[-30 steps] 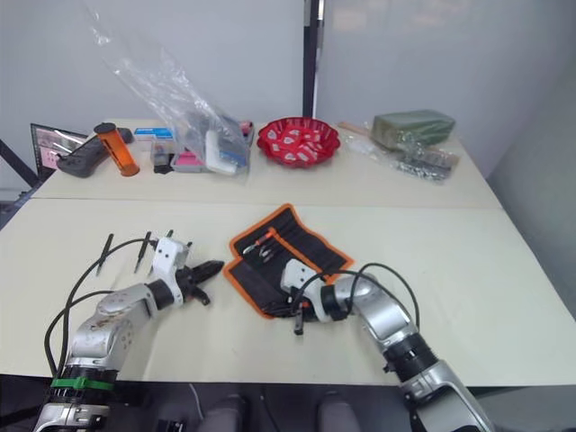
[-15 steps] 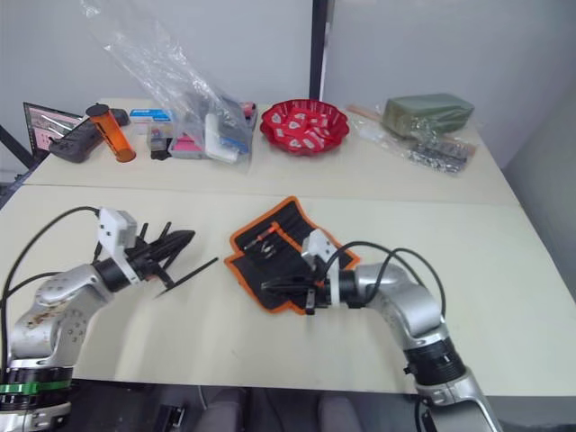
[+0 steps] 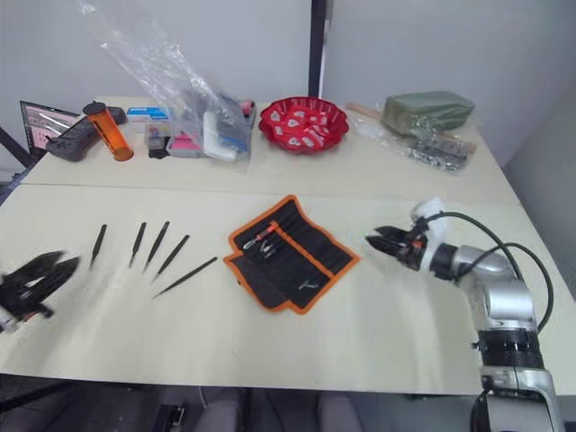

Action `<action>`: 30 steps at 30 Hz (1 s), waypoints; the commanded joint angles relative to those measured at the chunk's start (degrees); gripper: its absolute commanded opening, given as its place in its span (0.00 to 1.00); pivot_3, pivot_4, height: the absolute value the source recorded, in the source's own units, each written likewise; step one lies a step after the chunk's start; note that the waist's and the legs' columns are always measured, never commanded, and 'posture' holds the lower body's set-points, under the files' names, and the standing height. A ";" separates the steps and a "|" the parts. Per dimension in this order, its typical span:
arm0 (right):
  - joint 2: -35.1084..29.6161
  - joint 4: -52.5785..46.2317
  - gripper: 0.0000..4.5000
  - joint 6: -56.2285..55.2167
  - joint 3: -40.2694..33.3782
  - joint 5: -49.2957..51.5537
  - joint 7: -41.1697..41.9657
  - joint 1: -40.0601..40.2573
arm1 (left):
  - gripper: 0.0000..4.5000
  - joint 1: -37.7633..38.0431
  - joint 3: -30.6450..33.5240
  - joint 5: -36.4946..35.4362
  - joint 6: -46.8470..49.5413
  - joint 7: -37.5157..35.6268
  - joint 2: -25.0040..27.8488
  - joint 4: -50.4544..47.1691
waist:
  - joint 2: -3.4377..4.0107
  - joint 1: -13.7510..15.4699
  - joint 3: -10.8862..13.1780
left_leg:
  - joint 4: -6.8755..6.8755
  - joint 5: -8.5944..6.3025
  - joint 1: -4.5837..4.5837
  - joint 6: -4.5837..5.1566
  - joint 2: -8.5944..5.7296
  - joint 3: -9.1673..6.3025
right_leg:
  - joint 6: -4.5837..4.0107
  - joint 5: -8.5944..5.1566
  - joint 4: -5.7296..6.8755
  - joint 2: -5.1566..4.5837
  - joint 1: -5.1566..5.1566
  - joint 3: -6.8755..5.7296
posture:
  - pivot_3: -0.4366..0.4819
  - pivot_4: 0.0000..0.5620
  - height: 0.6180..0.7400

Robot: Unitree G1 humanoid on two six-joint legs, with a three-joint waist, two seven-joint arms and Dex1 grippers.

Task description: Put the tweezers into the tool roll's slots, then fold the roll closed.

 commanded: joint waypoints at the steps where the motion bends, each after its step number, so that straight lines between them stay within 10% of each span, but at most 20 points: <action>1: -1.27 6.71 0.71 -8.38 -3.38 -2.04 -1.23 0.53 | 0.70 5.05 4.94 1.64 -4.65 2.81 -3.48 -1.92 | 0.00 0.00 0.00 | 0.04 0.00 0.00 0.00 0.00 0.00 | 0.01 0.00 0.01 0.00 0.01 0.00 | 0.48 0.27 1.00; 5: -2.63 20.20 1.00 -18.79 -6.75 -4.51 -5.94 -1.69 | 0.99 11.11 8.07 3.45 -10.70 4.72 -8.32 2.51 | -0.01 0.03 0.01 | 0.16 0.00 0.04 0.00 0.00 0.03 | 0.01 -0.03 -0.02 -0.01 0.07 0.01 | 0.48 0.27 1.00; 16: -2.09 31.85 1.00 -23.87 -5.20 -5.88 -3.99 -10.25 | 0.99 11.13 8.84 -0.52 -11.35 7.16 -8.36 4.63 | -0.03 -0.74 0.02 | 0.23 0.06 0.36 -0.02 -0.01 0.12 | -0.27 -0.11 0.05 0.00 0.34 0.13 | 0.48 0.27 1.00; 30: 3.71 -3.93 1.00 9.68 4.69 6.87 8.30 -18.97 | 0.99 16.45 5.77 -8.74 -2.43 8.57 -12.39 -10.12 | 0.04 -1.41 0.06 | 0.17 0.06 0.41 -0.02 0.02 0.15 | 0.06 0.06 0.28 0.07 0.19 0.27 | 0.48 0.27 1.00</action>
